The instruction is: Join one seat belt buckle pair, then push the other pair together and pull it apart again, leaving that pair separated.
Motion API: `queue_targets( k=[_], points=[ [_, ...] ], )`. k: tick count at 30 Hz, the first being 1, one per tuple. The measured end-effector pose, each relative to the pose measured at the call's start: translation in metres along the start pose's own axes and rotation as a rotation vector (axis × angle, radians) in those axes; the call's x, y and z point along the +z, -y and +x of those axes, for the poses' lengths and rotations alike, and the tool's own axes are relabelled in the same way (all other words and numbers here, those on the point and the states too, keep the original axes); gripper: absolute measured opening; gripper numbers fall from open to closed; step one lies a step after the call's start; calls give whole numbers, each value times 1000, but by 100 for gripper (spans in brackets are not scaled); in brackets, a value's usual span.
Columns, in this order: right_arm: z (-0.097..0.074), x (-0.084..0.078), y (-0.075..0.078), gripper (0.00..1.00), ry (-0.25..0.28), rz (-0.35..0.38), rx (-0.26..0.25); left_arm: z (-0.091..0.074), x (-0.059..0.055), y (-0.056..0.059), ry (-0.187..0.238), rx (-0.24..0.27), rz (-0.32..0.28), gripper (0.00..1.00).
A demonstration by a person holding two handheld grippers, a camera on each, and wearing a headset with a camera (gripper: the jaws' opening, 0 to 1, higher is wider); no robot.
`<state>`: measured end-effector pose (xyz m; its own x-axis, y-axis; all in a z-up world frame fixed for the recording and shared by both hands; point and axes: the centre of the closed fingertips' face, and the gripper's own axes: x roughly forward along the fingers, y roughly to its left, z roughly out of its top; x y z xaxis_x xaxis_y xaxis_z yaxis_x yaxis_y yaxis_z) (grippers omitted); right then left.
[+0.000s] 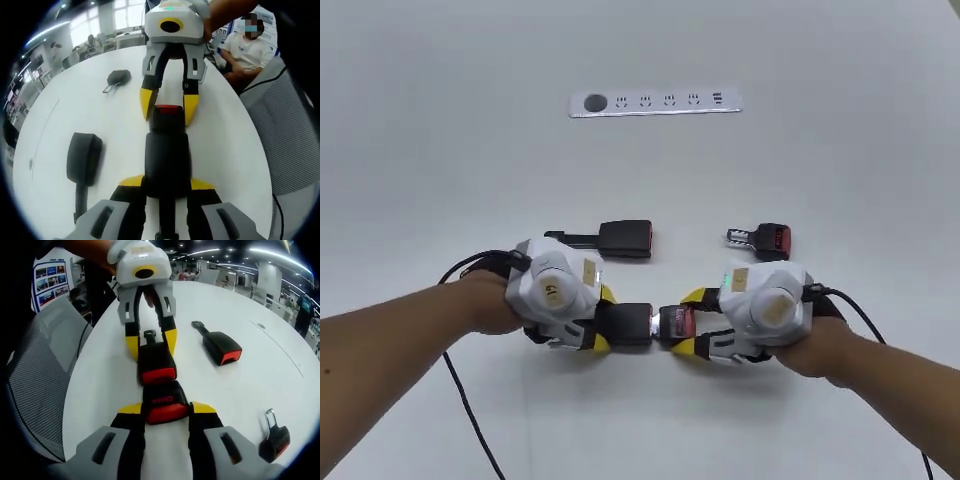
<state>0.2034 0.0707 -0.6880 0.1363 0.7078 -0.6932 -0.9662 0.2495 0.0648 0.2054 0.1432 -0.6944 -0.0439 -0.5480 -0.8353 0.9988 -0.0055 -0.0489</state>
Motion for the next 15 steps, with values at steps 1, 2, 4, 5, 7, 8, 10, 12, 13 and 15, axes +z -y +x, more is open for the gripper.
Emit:
queue_targets(
  k=[1,2,4,5,7,8,10,12,13,15],
  points=[
    [0,0,1,32,3,2,0,0,0,0,5,0,1,31],
    [1,0,1,32,5,4,3,0,0,0,7,-2,2,31],
    [1,0,1,31,10,-3,8,0,2,1,11,-10,10,31],
    [0,0,0,31,13,-4,11,-1,2,1,14,-14,10,31],
    [-1,-1,0,31,21,-7,16,-1,2,1,20,-23,9,31],
    [-1,-1,0,31,24,-9,15,-1,2,1,22,-25,11,31],
    [0,-1,1,31,32,-6,17,-1,3,1,26,-27,11,31],
    [0,-2,0,31,43,-2,20,-1,3,1,31,-29,12,31],
    [-1,-2,0,31,49,-2,22,-1,3,1,33,-30,11,31],
    [-1,-1,-1,31,52,-2,26,-1,3,1,37,-30,12,31]
  ],
)
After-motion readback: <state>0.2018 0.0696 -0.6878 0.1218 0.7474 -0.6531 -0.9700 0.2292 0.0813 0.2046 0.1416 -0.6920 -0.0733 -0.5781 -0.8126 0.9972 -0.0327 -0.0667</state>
